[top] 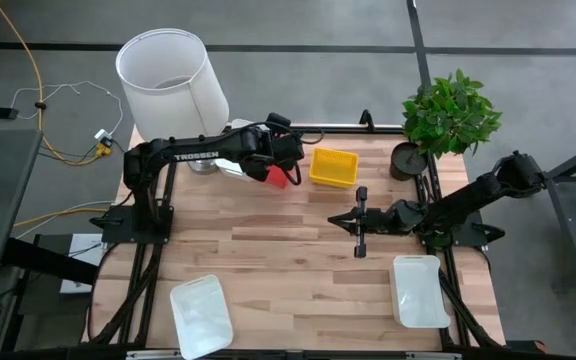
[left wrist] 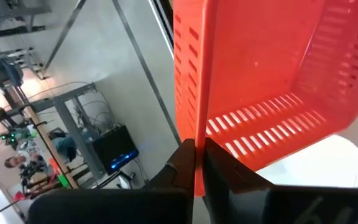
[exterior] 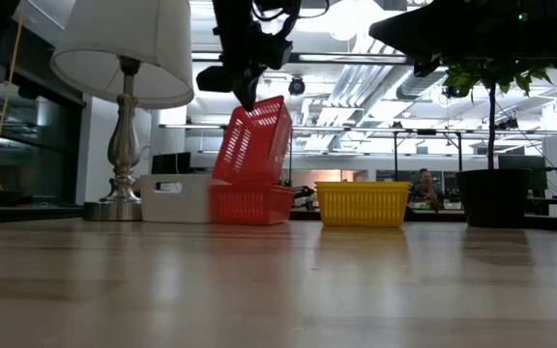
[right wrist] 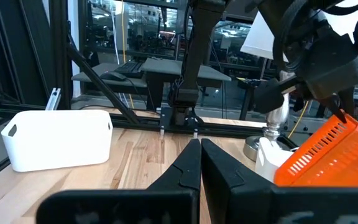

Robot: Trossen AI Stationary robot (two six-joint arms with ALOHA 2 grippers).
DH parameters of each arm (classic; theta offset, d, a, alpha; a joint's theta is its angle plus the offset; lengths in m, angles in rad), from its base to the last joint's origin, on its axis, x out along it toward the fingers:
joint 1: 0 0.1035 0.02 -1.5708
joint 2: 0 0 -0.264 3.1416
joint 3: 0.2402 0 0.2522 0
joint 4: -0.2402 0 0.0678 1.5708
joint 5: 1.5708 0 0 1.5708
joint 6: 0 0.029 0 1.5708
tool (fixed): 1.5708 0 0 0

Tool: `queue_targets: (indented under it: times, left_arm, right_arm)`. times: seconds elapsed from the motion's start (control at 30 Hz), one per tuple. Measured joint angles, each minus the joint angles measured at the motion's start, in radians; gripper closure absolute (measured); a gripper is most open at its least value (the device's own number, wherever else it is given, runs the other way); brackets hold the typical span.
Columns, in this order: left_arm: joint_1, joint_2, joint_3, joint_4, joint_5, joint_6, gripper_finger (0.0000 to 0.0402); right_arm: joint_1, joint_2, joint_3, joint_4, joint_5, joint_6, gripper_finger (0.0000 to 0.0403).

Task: Stack baskets by color
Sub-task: Stack the bottom orange bin on the orange bin

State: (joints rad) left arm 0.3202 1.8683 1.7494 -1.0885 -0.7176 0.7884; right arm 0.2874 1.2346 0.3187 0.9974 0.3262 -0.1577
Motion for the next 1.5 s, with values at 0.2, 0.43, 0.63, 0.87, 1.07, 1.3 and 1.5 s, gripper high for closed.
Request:
queue_targets:
  times: [0.2,0.43,0.63,0.87,1.07,1.3,1.5]
  left_arm:
    - [0.0,0.0,0.0,-0.003,-0.004,-0.008,0.0401]
    - [0.0,0.0,0.0,-0.014,0.0,-0.008,0.0401]
    - [0.001,0.0,0.0,-0.014,0.0,-0.009,0.0401]
    - [0.001,0.0,0.0,-0.016,-0.002,-0.008,0.0401]
    - [0.009,0.0,0.0,-0.018,-0.002,-0.01,0.0401]
    - [0.01,0.0,0.0,-0.018,0.003,-0.01,0.0401]
    - [0.01,0.037,-0.002,-0.015,-0.012,-0.007,0.0401]
  right_arm:
    - [0.0,0.0,0.0,0.0,0.0,0.0,0.0403]
    - [0.0,0.0,0.0,0.0,0.0,0.0,0.0403]
    - [0.0,0.0,0.0,0.0,0.0,0.0,0.0403]
    - [0.0,0.0,0.0,0.0,0.0,0.0,0.0403]
    - [0.0,0.0,0.0,0.0,0.0,0.001,0.0403]
    - [0.0,0.0,0.0,0.0,0.0,0.001,0.0403]
    - [0.0,0.0,0.0,-0.002,0.0,0.004,0.0403]
